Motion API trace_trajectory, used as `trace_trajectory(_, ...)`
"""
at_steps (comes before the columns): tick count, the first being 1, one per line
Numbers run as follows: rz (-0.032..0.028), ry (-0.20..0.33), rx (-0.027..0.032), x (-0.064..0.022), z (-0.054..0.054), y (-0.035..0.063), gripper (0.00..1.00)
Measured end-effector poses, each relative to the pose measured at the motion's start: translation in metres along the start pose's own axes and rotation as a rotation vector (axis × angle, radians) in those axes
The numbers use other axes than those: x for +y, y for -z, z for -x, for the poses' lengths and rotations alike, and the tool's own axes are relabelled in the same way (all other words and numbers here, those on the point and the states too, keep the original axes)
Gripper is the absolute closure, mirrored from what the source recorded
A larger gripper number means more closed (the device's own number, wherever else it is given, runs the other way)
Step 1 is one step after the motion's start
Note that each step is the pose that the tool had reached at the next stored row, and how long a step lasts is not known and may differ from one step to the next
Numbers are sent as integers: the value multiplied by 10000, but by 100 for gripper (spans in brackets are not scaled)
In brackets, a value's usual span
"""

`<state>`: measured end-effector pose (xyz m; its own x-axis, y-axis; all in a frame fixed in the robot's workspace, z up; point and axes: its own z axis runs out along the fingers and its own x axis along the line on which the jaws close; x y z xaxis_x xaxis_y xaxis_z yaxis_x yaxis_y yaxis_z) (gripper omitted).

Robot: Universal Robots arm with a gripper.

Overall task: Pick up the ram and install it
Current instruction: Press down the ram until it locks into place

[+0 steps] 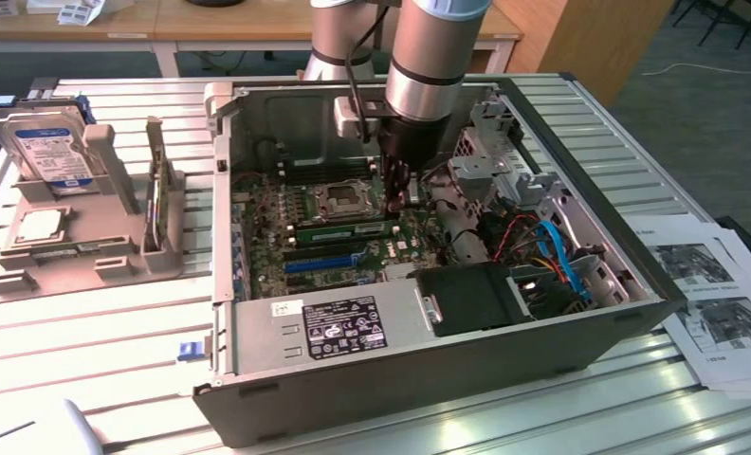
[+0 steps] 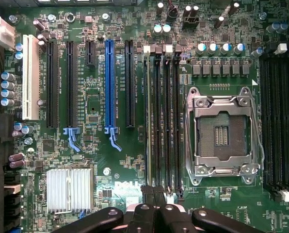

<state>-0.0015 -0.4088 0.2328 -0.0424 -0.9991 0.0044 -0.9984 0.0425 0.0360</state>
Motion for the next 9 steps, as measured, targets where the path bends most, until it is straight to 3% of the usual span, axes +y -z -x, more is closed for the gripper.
trace_trajectory(9,0,0,2,-1,0,-36,90)
